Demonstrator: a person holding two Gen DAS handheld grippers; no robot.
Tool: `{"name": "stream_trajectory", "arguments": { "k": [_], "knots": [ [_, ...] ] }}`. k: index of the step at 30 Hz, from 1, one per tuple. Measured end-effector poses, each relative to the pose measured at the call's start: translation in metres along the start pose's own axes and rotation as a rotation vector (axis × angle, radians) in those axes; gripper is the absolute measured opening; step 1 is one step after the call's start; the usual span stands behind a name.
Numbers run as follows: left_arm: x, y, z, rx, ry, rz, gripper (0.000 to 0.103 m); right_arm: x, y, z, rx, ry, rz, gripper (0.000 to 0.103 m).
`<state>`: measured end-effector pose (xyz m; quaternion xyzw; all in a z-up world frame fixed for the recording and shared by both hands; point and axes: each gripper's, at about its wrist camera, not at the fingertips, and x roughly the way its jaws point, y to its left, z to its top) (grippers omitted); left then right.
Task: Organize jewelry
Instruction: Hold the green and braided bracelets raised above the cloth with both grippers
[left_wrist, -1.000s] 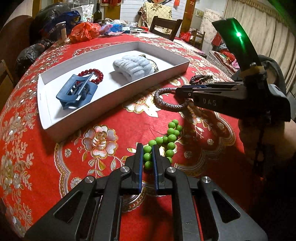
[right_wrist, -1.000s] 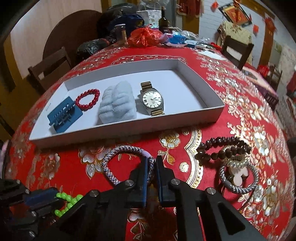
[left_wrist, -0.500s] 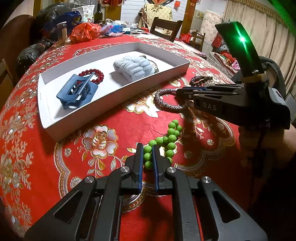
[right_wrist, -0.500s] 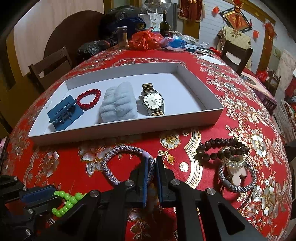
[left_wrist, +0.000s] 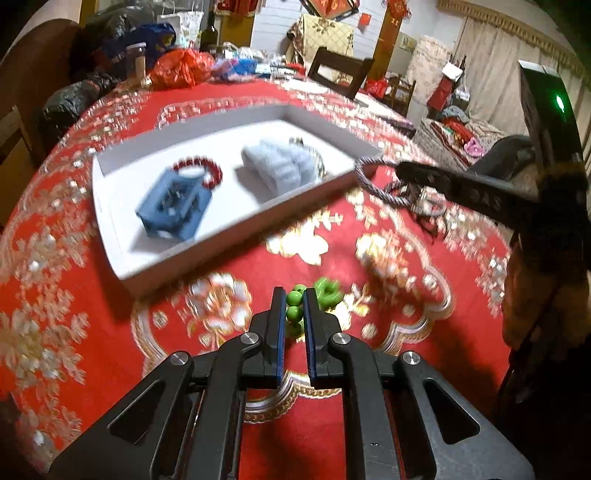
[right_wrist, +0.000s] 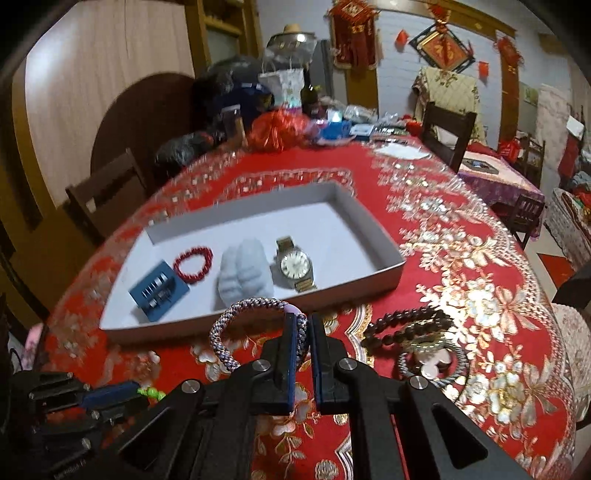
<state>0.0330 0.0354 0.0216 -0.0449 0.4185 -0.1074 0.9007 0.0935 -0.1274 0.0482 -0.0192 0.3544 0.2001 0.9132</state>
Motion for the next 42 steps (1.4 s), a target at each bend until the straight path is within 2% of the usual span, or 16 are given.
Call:
{"name": "stream_trajectory", "arguments": {
  "k": [6,10,17,31,42],
  "knots": [
    [-0.025,-0.003,0.021,-0.011,-0.042,-0.005,0.008,-0.042,0.001,-0.006,0.040,-0.077,0.007,0.006],
    [-0.037,-0.003,0.033,-0.017,-0.069,-0.008,0.008,-0.058,0.007,-0.015,0.044,-0.093,0.020,0.006],
    [-0.041,-0.002,0.038,-0.029,-0.079,-0.006,0.008,-0.061,0.014,-0.023,0.021,-0.082,0.024,0.006],
    [-0.036,0.020,0.029,-0.072,-0.057,-0.023,0.008,-0.069,0.000,-0.021,0.088,-0.102,0.028,0.006],
    [-0.037,0.014,0.026,-0.068,-0.058,-0.045,0.008,-0.056,0.004,-0.025,0.065,-0.053,0.007,0.006]
  ]
}}
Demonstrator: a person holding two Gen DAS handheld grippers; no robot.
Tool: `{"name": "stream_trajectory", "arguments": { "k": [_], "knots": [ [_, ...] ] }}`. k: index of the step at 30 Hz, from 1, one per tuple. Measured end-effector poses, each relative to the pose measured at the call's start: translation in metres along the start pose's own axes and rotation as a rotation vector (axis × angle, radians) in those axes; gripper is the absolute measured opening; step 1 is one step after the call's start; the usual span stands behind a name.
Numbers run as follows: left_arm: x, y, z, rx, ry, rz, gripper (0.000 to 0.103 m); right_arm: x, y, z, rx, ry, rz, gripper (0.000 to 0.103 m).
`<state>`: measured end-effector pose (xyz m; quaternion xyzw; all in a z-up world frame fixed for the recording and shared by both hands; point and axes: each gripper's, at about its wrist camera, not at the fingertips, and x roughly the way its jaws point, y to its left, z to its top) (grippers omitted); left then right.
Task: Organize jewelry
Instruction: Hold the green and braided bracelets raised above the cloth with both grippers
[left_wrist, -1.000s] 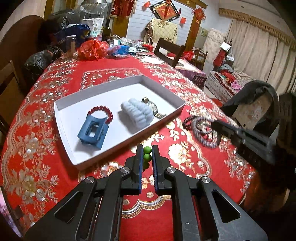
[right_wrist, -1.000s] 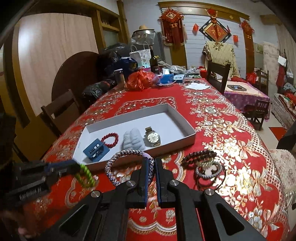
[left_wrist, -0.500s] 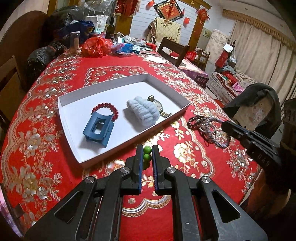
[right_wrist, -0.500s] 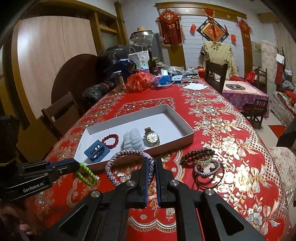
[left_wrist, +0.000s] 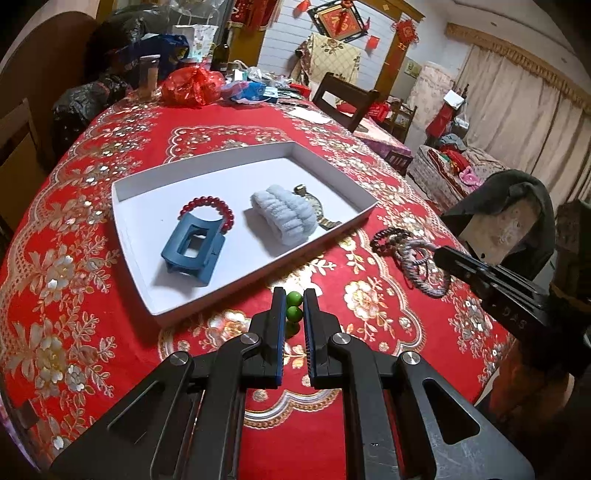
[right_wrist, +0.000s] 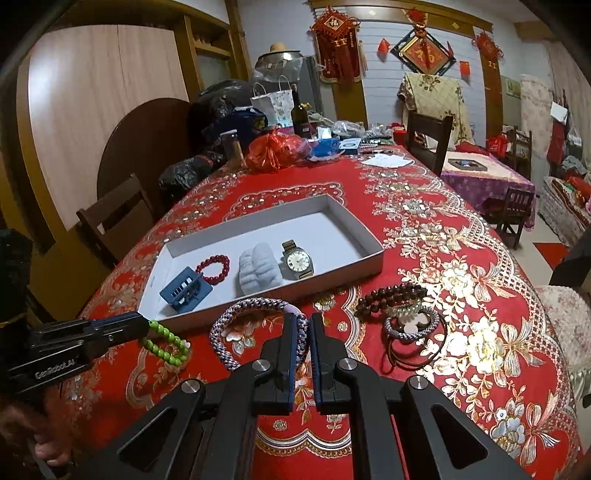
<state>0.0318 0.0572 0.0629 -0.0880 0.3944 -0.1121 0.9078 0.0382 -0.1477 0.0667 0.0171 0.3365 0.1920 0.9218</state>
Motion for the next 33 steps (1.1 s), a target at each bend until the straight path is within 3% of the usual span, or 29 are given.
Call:
{"name": "stream_trajectory", "arguments": {
  "k": [33],
  "knots": [
    [0.010,0.000,-0.009,-0.007,0.030,0.002,0.008,0.012,0.000,-0.004,-0.025,0.041,-0.044,0.006]
  ]
}}
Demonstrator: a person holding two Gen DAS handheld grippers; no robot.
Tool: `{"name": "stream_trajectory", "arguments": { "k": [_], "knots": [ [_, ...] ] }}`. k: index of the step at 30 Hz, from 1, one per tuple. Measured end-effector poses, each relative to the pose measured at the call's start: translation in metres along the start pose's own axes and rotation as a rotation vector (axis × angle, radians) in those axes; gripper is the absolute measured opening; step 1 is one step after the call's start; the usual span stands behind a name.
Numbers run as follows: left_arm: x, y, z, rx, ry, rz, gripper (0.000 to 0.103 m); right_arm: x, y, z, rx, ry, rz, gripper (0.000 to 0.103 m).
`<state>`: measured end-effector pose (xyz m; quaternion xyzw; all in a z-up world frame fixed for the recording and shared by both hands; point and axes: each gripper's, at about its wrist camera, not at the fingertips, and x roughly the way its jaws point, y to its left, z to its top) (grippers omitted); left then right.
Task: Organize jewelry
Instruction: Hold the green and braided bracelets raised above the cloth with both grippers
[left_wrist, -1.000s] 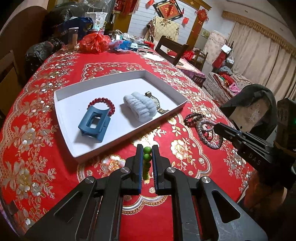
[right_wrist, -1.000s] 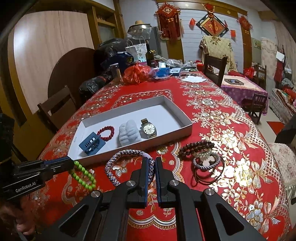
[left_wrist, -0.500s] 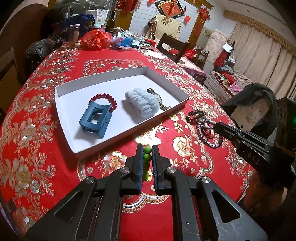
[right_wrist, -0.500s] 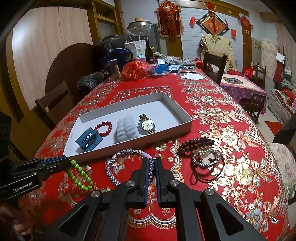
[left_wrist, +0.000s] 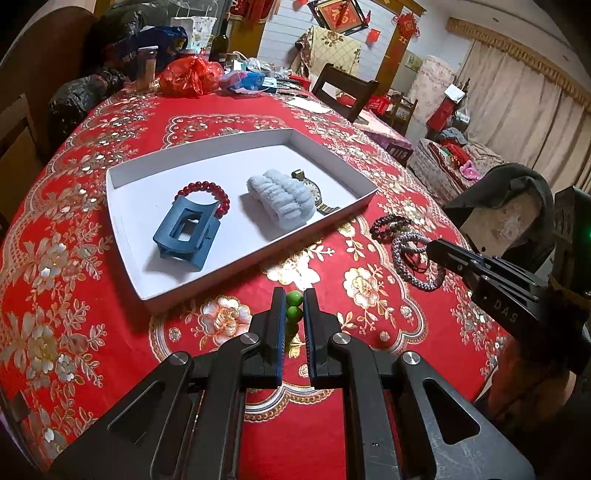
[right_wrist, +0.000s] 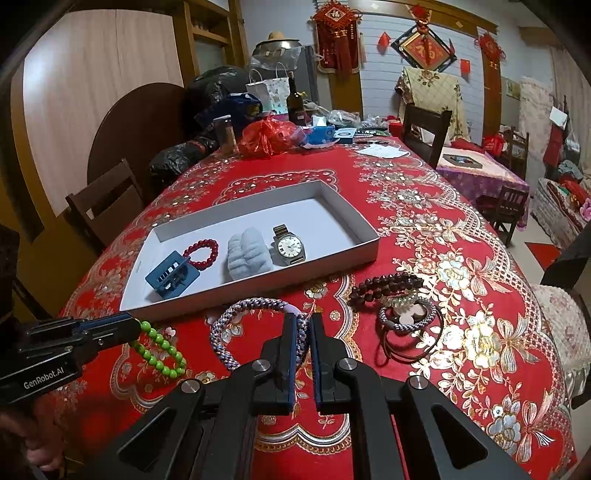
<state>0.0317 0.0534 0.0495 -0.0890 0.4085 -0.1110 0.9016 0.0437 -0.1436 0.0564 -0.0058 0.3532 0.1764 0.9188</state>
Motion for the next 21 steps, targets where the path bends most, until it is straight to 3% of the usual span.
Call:
{"name": "stream_trajectory", "arguments": {
  "k": [21],
  "knots": [
    [-0.0023,-0.0006,-0.0045,0.005,0.003,0.001,0.008,0.0013,0.0043,0.0010,-0.015,0.000,-0.007,0.006]
  ]
}}
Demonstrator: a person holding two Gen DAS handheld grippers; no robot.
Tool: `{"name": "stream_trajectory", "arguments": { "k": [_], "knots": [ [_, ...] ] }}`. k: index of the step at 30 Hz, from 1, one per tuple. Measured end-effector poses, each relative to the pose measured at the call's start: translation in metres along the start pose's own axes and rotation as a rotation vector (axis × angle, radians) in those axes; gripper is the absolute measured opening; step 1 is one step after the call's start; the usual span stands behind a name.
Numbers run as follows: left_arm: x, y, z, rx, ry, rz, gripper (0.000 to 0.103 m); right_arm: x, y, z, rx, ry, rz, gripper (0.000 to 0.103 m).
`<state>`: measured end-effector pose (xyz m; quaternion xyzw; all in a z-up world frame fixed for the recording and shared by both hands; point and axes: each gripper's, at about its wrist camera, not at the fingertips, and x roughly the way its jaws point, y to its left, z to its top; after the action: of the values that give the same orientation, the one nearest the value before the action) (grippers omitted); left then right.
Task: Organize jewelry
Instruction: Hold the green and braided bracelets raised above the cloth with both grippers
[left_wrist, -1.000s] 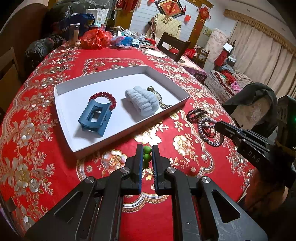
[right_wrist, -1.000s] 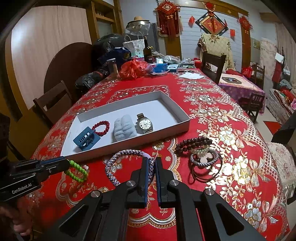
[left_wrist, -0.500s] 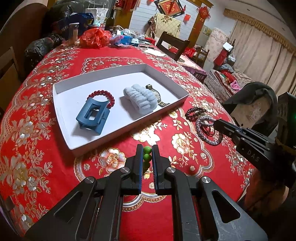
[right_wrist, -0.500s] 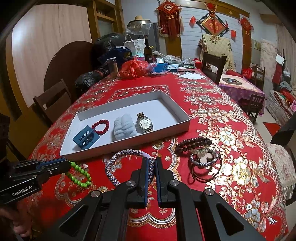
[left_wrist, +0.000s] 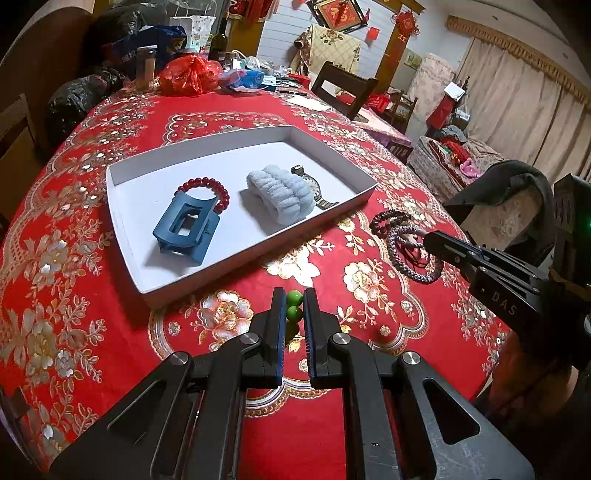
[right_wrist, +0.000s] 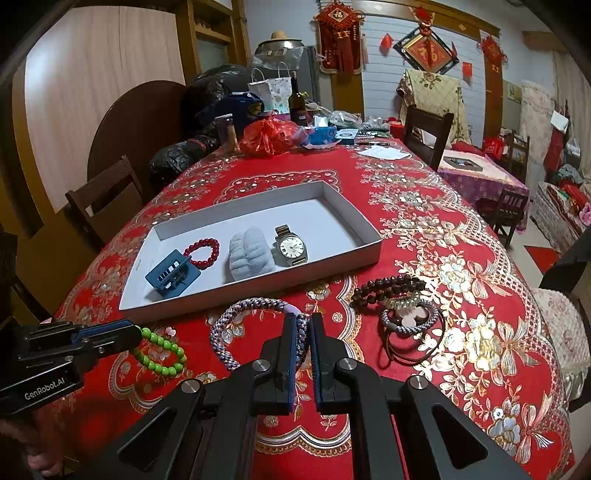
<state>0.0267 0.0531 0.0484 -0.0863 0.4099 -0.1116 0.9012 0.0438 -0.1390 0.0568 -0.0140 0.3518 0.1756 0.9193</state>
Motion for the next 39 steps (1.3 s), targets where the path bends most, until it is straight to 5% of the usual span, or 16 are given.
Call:
{"name": "stream_trajectory", "arguments": {
  "k": [39],
  "knots": [
    [0.011,0.001,-0.003,-0.003,0.025,-0.004,0.008,0.009,0.000,-0.002,0.003,0.022,0.000,0.006]
  ]
}}
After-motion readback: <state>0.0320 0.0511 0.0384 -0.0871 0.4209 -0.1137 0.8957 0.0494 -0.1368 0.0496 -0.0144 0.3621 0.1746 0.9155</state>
